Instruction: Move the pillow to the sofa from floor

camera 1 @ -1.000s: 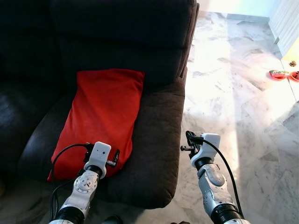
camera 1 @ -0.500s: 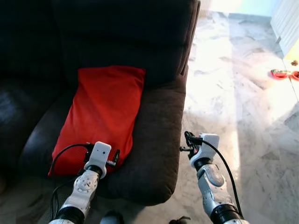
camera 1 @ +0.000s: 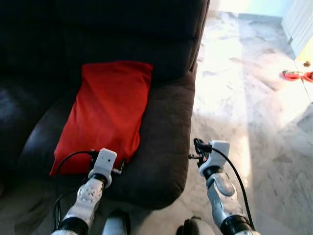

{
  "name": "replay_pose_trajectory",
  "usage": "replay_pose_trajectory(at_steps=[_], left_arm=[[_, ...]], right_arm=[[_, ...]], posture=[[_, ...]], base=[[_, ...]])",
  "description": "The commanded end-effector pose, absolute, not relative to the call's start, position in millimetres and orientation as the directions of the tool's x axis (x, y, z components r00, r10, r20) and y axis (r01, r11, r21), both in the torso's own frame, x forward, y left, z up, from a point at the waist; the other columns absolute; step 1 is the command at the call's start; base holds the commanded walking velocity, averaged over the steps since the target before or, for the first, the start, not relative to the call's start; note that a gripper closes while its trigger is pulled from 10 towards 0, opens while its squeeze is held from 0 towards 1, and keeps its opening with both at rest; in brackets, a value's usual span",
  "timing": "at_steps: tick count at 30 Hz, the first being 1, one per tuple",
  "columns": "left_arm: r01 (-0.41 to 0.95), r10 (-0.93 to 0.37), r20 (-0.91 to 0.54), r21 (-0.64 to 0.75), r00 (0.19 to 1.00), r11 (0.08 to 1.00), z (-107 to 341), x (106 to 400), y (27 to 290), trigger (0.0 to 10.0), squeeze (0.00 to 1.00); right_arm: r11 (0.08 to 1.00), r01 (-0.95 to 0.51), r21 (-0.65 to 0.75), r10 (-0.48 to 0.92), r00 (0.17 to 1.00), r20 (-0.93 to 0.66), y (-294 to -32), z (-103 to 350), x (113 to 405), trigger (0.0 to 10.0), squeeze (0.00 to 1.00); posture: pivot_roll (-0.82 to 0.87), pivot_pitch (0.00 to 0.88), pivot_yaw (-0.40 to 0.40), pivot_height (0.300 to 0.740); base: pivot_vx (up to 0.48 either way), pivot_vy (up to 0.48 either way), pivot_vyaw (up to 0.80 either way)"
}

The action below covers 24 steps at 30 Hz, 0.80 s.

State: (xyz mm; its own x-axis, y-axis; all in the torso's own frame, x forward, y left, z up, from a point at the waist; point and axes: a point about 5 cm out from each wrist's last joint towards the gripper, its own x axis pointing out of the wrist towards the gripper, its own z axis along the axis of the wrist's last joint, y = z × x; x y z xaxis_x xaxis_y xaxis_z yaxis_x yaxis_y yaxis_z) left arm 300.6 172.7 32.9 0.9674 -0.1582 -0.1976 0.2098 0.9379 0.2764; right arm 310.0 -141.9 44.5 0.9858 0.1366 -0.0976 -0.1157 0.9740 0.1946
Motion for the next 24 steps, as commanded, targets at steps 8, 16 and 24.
replay_pose_trajectory(at_steps=[8,16,24], left_arm=[[0.422,-0.303,-0.308,0.473,0.902,0.773,28.7,300.0,166.4,10.0,0.00],[0.326,-0.162,-0.291,0.714,0.943,0.619,39.0,315.2,179.3,10.0,0.00],[0.328,-0.174,-0.286,0.687,0.942,0.648,40.8,319.5,174.2,10.0,0.00]], right_arm=[[0.974,-0.108,0.197,0.131,0.985,-0.108,-143.2,42.1,307.9,10.0,0.00],[0.973,-0.109,0.202,0.132,0.986,-0.104,-142.7,42.4,307.5,10.0,0.00],[0.973,-0.108,0.203,0.132,0.985,-0.109,-143.9,41.3,307.0,10.0,0.00]], posture=[[0.15,0.172,0.003,0.654],[0.14,0.166,0.004,0.654],[0.14,0.162,0.006,0.654]], base=[[0.000,0.000,0.00],[0.000,0.000,0.00],[0.000,0.000,0.00]])
